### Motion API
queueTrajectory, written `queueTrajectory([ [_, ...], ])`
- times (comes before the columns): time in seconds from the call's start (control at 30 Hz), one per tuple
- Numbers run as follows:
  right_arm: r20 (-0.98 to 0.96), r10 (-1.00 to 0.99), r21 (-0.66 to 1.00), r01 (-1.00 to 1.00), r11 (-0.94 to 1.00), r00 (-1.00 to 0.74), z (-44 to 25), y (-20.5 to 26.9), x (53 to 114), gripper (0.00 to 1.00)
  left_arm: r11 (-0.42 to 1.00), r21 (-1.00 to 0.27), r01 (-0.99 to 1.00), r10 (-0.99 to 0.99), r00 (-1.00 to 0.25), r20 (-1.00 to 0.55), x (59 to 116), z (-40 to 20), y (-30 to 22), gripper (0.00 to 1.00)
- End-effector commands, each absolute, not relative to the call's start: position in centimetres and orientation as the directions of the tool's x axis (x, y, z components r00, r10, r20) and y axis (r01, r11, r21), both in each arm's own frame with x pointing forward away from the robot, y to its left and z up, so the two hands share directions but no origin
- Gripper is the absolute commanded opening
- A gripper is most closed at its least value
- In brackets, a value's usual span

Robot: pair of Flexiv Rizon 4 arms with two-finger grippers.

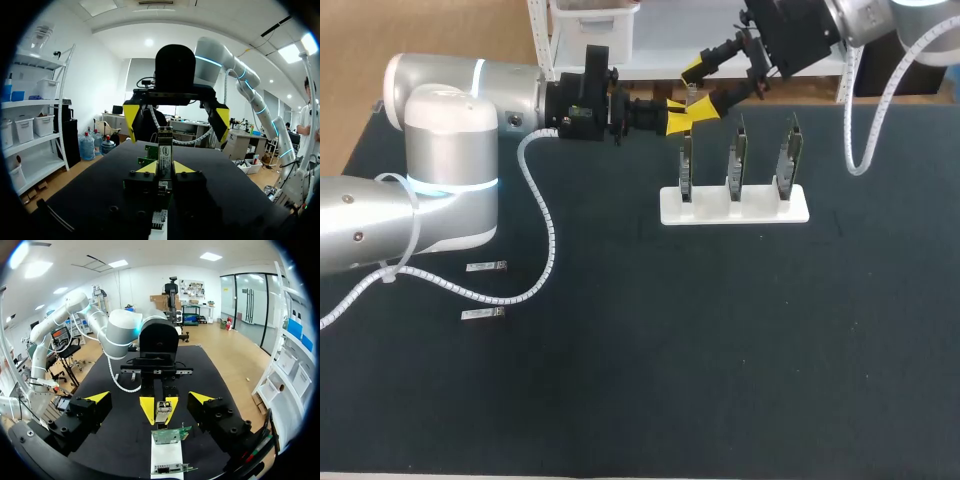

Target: Pick up the optical module with the left hand, and insert it into the network port with the right hand.

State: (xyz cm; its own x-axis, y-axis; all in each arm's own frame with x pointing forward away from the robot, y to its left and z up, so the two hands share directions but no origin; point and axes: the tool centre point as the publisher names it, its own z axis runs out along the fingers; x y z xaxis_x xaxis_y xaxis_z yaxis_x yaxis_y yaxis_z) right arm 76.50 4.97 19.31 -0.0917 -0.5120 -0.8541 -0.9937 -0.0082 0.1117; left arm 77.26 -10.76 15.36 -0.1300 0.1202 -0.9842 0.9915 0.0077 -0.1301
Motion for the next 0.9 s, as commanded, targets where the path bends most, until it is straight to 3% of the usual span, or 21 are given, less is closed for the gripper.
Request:
queueTrajectory([
  [0.03,-0.849,-0.52,0.112,-0.994,-0.005,-0.093,19.3,5.09,76.77,0.39,0.011,-0.129,0.992,0.119,-0.13,-0.984,77.19,15.32,-10.79,0.0],
  [0.07,-0.849,-0.521,0.112,-0.994,-0.004,-0.093,19.3,5.09,76.78,0.0,0.011,-0.129,0.992,0.119,-0.13,-0.984,77.19,15.32,-10.79,0.0],
  [0.9,-0.841,-0.534,0.104,-0.995,-0.003,-0.086,19.18,5.22,77.01,0.0,0.011,-0.129,0.992,0.119,-0.13,-0.984,77.19,15.32,-10.79,0.0],
])
